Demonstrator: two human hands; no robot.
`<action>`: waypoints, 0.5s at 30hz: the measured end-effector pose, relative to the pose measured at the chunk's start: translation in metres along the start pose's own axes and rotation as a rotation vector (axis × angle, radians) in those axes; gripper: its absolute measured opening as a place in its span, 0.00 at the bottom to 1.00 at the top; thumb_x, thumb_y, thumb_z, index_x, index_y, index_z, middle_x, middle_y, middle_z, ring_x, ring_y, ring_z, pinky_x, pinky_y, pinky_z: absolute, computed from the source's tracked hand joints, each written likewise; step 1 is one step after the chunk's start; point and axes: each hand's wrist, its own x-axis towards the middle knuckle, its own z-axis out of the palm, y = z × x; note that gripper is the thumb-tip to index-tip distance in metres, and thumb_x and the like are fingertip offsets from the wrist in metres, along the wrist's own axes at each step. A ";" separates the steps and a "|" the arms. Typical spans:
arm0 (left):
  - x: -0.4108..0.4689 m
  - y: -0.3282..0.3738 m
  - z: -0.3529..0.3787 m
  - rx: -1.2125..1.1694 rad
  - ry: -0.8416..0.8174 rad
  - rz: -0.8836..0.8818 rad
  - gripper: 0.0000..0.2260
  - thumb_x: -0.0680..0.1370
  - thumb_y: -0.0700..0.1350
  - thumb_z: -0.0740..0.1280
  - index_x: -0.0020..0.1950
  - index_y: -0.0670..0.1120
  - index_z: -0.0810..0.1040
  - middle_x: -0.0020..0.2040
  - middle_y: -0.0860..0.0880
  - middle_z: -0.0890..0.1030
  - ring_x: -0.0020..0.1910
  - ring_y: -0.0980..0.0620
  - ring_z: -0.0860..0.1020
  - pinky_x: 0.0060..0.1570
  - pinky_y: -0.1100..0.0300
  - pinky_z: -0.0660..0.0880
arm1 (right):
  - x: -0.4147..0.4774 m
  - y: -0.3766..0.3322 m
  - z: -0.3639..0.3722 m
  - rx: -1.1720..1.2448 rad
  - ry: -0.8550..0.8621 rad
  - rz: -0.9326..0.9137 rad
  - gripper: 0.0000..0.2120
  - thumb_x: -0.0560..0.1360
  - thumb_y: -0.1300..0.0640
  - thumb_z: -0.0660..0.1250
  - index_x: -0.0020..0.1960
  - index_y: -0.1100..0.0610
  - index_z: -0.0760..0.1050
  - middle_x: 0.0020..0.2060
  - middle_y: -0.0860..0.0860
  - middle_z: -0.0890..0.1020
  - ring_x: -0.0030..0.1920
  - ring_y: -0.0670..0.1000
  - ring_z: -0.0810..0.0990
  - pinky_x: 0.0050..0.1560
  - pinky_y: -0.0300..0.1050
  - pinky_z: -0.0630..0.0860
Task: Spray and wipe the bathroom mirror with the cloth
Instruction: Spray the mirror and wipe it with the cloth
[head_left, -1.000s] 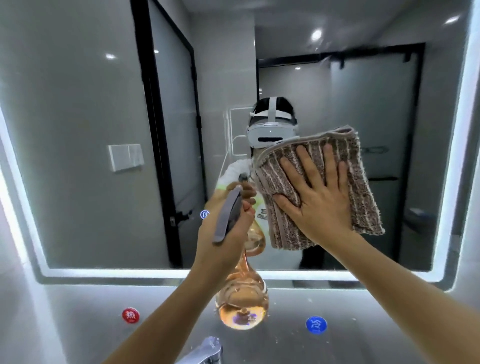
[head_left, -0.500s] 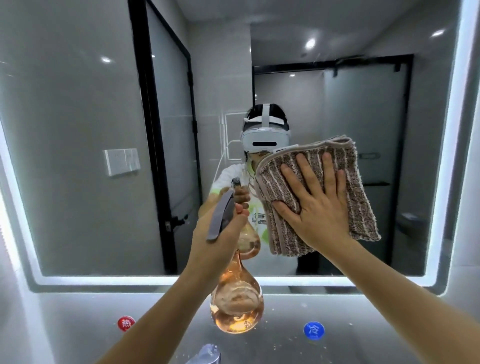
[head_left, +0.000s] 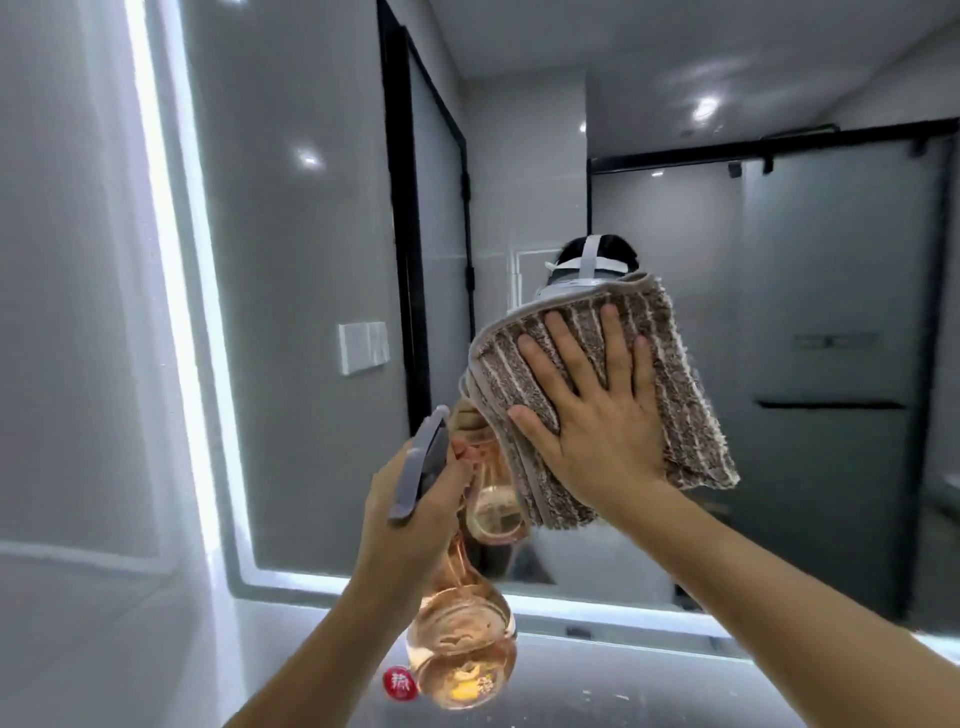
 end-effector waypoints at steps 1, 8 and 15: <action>0.004 -0.004 -0.016 0.000 0.029 -0.004 0.07 0.75 0.37 0.65 0.36 0.39 0.75 0.29 0.51 0.78 0.32 0.54 0.75 0.34 0.61 0.74 | 0.005 -0.021 0.005 0.009 0.005 -0.030 0.30 0.75 0.35 0.43 0.74 0.46 0.48 0.74 0.46 0.50 0.73 0.56 0.35 0.72 0.55 0.36; 0.008 -0.012 -0.064 0.057 0.092 0.028 0.09 0.74 0.40 0.67 0.40 0.34 0.75 0.39 0.29 0.74 0.38 0.45 0.72 0.42 0.50 0.71 | 0.011 -0.043 0.012 -0.021 0.059 -0.203 0.28 0.75 0.37 0.53 0.72 0.46 0.61 0.72 0.48 0.64 0.73 0.58 0.54 0.71 0.56 0.43; -0.025 -0.027 0.006 -0.008 -0.035 -0.064 0.06 0.74 0.38 0.67 0.42 0.34 0.77 0.35 0.43 0.77 0.38 0.49 0.74 0.41 0.57 0.72 | -0.055 0.065 -0.008 -0.067 -0.057 -0.065 0.29 0.76 0.34 0.40 0.74 0.46 0.51 0.73 0.48 0.56 0.74 0.51 0.36 0.72 0.53 0.38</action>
